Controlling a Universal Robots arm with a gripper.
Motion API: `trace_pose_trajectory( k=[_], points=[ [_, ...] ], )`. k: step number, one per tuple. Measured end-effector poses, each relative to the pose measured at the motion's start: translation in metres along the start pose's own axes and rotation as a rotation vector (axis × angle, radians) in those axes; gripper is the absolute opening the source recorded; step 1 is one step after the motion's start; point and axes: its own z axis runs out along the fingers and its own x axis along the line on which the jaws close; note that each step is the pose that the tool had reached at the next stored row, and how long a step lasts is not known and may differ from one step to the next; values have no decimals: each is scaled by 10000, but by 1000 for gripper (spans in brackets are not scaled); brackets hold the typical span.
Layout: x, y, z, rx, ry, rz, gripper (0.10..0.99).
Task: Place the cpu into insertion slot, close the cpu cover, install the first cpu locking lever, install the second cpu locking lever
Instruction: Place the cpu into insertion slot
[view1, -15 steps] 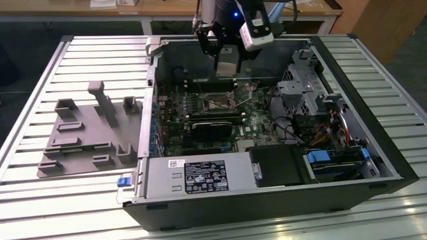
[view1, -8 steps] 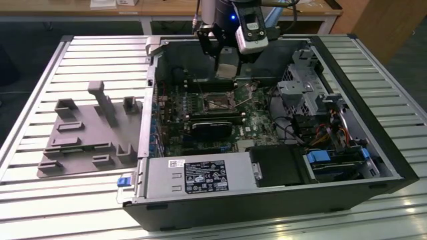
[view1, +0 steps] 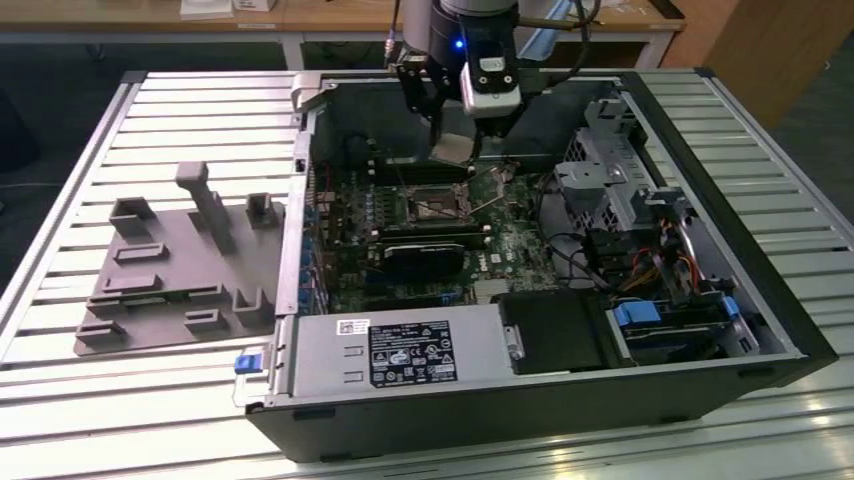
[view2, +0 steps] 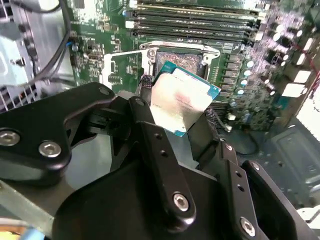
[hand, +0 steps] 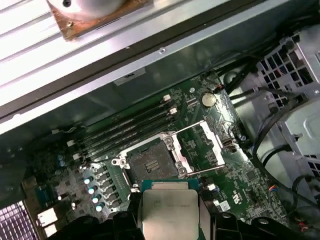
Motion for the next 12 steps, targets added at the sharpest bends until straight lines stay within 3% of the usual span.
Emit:
trace_pose_trajectory(
  k=[12],
  points=[
    [-1,-10,149,-39,-190,2100,537]
  ],
)
